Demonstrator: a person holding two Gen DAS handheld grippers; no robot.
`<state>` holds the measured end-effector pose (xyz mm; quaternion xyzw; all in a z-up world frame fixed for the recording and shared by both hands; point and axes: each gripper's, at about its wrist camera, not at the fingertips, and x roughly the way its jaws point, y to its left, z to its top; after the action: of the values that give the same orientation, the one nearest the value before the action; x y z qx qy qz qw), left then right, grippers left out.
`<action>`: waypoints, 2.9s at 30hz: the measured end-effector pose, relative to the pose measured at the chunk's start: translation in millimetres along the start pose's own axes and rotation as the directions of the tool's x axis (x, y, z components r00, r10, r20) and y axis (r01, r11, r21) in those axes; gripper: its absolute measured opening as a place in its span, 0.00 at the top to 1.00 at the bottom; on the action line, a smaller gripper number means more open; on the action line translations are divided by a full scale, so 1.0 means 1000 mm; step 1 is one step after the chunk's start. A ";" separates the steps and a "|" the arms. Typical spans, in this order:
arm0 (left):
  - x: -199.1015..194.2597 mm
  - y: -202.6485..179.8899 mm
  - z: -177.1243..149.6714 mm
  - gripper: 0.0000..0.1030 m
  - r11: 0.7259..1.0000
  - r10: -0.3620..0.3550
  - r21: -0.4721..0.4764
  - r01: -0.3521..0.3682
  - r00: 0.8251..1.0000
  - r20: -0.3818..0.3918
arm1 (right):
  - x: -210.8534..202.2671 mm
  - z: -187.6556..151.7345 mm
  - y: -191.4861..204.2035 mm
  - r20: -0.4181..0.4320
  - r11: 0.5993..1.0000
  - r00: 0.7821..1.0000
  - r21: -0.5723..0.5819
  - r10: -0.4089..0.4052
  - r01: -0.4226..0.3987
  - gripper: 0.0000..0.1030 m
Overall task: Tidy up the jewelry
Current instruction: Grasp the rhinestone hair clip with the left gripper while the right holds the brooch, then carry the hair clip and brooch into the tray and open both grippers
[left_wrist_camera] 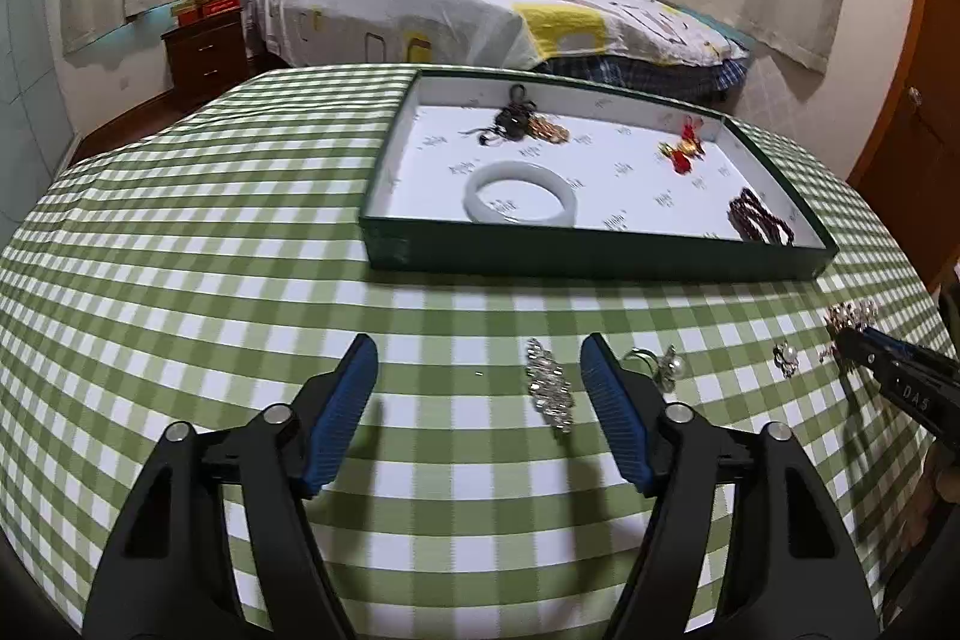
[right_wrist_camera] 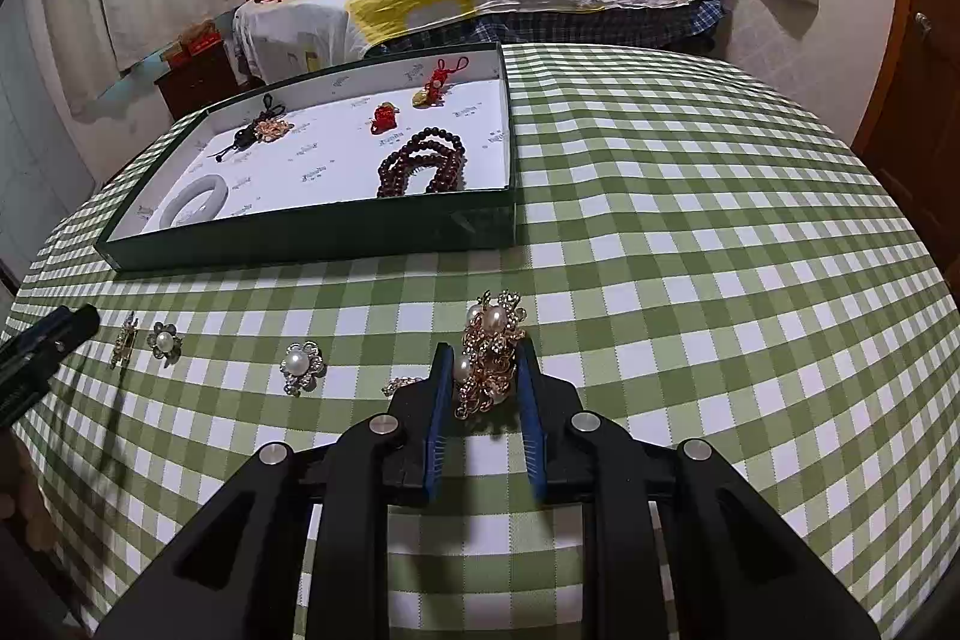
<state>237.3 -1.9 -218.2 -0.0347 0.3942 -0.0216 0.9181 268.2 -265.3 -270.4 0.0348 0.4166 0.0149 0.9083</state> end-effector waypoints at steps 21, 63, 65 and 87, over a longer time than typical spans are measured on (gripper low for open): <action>0.022 -0.023 -0.006 0.85 0.996 -0.057 0.064 0.063 0.993 -0.101 | 0.000 -0.001 0.000 -0.004 1.000 1.000 0.006 0.014 -0.014 0.79; -0.085 -0.001 0.133 0.88 0.991 -0.134 0.044 0.127 0.932 0.337 | -0.107 0.119 0.049 0.429 0.985 0.891 -0.138 0.150 -0.099 0.79; -0.084 -0.003 0.145 0.88 0.990 -0.140 0.048 0.132 0.924 0.355 | -0.108 0.135 0.052 0.457 0.983 0.875 -0.150 0.160 -0.102 0.79; 0.099 -0.044 0.159 0.88 0.991 -0.130 0.025 0.128 0.987 0.098 | 0.045 0.147 0.040 0.269 0.986 0.953 -0.118 0.142 -0.114 0.79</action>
<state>419.7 -45.3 -177.0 -0.0527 0.3447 -0.0829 0.9336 408.8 -230.7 -205.9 0.0175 0.2814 0.0900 0.9552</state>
